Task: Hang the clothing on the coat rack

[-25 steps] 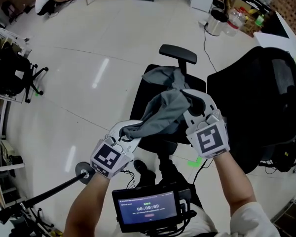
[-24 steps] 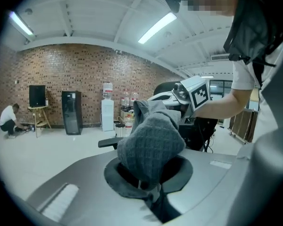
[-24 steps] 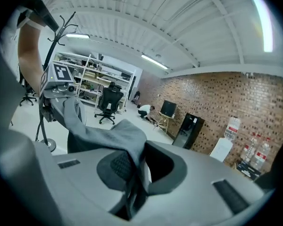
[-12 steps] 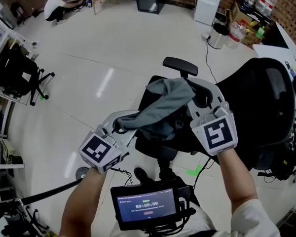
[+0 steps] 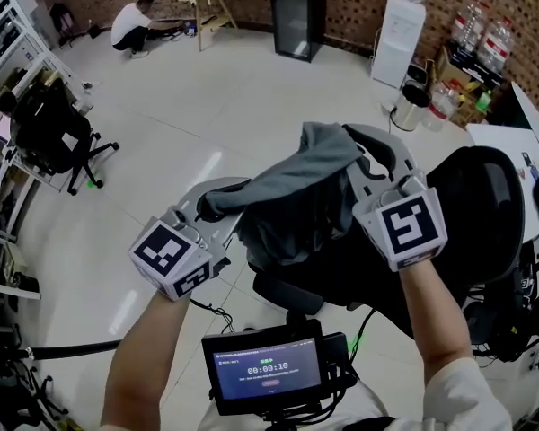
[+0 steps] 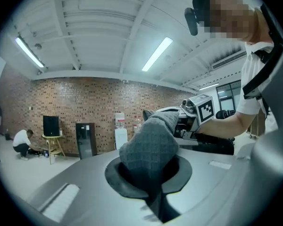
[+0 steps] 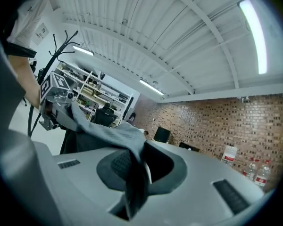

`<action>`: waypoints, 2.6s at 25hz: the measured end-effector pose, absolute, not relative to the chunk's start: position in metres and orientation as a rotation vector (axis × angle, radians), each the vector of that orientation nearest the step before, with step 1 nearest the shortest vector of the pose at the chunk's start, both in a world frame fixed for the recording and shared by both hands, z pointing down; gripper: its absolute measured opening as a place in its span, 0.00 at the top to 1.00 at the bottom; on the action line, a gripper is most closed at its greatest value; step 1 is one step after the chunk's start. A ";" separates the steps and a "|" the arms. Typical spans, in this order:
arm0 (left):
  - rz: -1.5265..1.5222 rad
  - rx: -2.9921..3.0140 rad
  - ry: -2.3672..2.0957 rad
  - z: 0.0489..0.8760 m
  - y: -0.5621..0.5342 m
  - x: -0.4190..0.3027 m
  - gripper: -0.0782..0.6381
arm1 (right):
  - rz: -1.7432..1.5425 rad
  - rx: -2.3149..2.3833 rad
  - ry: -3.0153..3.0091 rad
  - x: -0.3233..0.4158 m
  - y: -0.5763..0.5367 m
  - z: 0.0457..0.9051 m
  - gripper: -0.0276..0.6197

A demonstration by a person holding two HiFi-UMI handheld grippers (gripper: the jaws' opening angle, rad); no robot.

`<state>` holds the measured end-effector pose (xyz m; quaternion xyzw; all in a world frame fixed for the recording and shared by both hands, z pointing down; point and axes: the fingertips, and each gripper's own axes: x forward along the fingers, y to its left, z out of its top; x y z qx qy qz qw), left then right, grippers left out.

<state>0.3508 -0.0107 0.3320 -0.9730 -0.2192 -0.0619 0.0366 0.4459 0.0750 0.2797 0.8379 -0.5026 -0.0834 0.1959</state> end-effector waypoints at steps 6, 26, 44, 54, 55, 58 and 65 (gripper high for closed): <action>-0.103 -3.000 -0.575 0.297 -0.034 0.345 0.89 | -0.331 2.316 -1.455 0.441 0.050 0.244 0.91; 0.090 -3.035 -0.146 0.207 -0.125 0.277 0.89 | -0.597 2.152 -1.743 0.385 -0.052 0.156 0.91; 0.162 -2.946 0.349 0.150 -0.230 0.106 0.89 | -0.723 1.933 -2.088 0.234 -0.185 0.120 0.91; 0.202 -2.902 0.587 0.140 -0.270 -0.015 0.89 | -0.737 1.781 -2.240 0.120 -0.244 0.121 0.91; 0.205 -2.896 0.617 0.139 -0.274 -0.031 0.89 | -0.739 1.760 -2.258 0.105 -0.250 0.122 0.91; 0.204 -2.867 0.709 0.137 -0.285 -0.079 0.89 | -0.754 1.691 -2.320 0.059 -0.270 0.123 0.91; 0.202 -2.816 0.828 0.131 -0.299 -0.155 0.89 | -0.776 1.601 -2.413 -0.019 -0.297 0.120 0.91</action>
